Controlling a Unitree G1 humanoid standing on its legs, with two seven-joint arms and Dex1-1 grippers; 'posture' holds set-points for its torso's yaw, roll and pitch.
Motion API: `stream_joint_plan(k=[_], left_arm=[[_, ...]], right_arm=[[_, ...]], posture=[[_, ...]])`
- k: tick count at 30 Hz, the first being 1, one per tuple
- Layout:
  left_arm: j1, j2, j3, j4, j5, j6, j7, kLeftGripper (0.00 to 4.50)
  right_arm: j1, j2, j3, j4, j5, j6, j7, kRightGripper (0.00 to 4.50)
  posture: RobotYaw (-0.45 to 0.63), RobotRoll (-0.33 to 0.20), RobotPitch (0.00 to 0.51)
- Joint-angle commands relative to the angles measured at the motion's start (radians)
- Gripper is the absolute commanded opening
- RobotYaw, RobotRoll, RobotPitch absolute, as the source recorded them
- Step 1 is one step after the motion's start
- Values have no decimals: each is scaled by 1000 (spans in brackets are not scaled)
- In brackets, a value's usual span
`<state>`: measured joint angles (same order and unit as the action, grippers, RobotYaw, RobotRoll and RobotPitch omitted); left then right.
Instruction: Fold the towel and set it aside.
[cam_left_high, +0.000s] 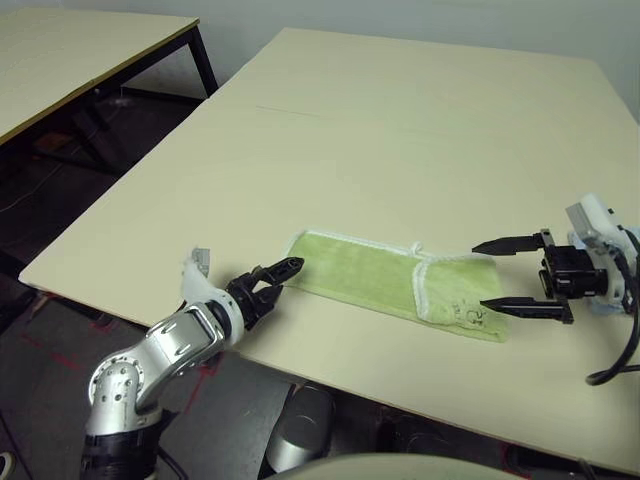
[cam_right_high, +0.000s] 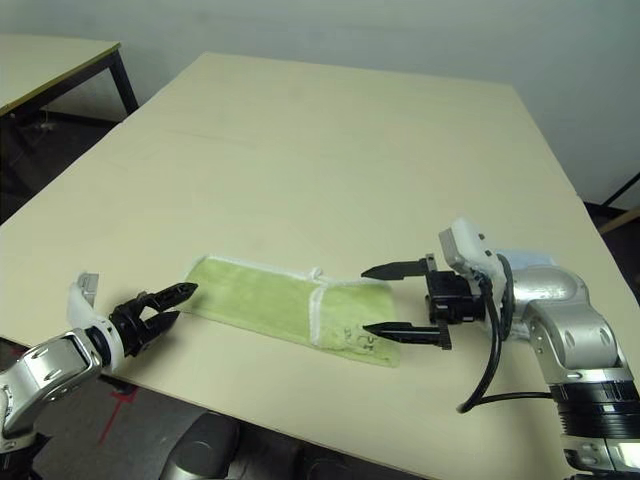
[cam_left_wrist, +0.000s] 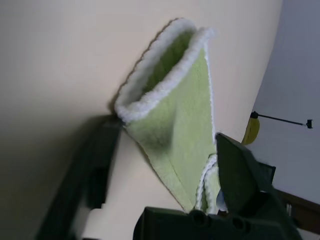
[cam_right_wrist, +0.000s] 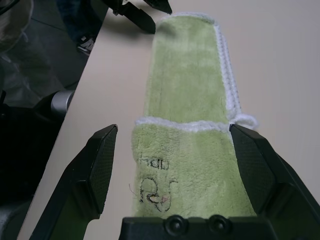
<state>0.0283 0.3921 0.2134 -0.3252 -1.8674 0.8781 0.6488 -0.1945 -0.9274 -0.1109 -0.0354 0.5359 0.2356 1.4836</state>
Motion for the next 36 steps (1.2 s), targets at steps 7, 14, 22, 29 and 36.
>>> stream_joint_plan(k=[7,14,22,29,36], left_arm=[[33,29,-47,-5,6,-60,-35,326],[21,71,-43,-23,61,-75,-92,29],[3,171,-6,-30,48,-67,-162,29],[99,288,73,-12,74,-42,-249,29],[23,348,42,-21,86,3,-335,29]], right_arm=[[10,-19,-15,-23,8,25,-5,4500],[22,-28,-8,-34,15,51,2,4500],[35,-50,-18,-19,0,43,8,4500],[46,-51,-30,-25,3,49,-5,4500],[25,-52,-20,-27,5,64,-4,4500]], posture=[[210,0,116],[223,0,115],[212,0,112],[220,0,105],[227,0,110]])
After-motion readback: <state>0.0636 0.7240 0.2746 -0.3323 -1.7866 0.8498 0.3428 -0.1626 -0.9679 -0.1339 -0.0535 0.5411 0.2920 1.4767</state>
